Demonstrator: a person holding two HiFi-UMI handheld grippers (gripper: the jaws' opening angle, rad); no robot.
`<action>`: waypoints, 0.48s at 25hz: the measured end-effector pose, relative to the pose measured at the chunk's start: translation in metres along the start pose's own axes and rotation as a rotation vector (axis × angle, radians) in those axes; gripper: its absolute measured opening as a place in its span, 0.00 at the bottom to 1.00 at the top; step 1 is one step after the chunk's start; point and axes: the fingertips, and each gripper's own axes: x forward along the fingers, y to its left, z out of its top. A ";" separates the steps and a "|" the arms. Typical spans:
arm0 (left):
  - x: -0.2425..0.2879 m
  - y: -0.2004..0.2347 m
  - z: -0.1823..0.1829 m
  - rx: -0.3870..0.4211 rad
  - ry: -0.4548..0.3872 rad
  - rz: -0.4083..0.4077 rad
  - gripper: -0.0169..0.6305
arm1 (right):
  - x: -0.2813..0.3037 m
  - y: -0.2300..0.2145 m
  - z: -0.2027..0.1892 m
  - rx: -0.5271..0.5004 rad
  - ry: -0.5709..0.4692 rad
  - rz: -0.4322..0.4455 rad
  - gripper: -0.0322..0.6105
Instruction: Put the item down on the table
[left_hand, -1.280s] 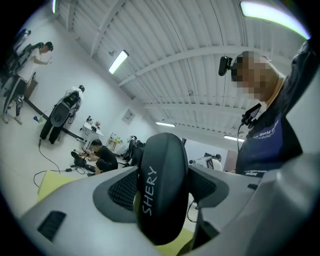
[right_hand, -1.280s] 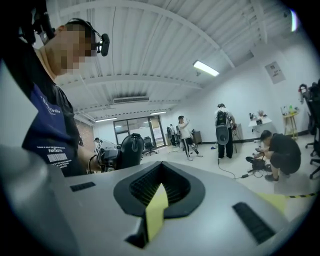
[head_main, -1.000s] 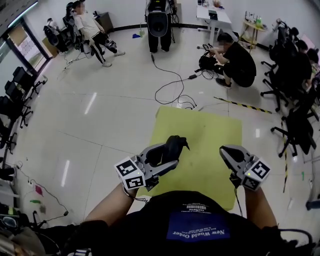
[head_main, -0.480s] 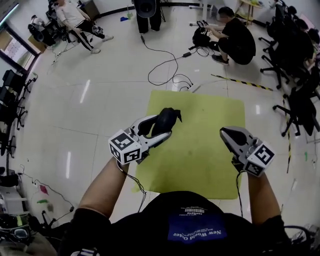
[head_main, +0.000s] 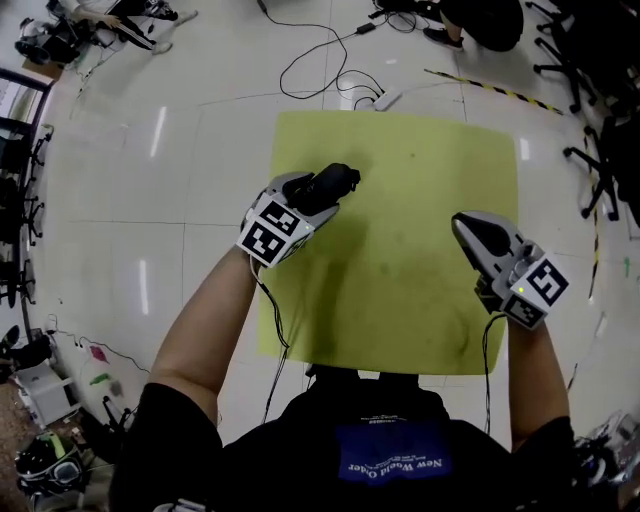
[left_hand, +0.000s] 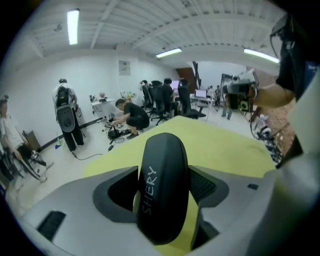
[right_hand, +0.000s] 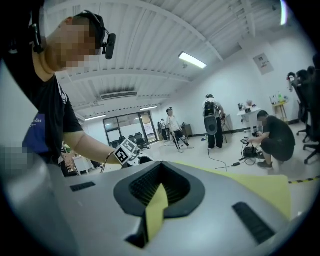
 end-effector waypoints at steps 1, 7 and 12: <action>0.012 0.001 -0.008 0.044 0.042 0.014 0.51 | 0.001 -0.001 -0.006 0.013 0.004 0.004 0.03; 0.047 0.002 -0.033 0.258 0.176 0.078 0.51 | -0.007 -0.004 -0.046 -0.011 0.052 0.013 0.03; 0.049 0.009 -0.038 0.293 0.195 0.067 0.52 | -0.003 -0.006 -0.052 0.008 0.062 0.010 0.03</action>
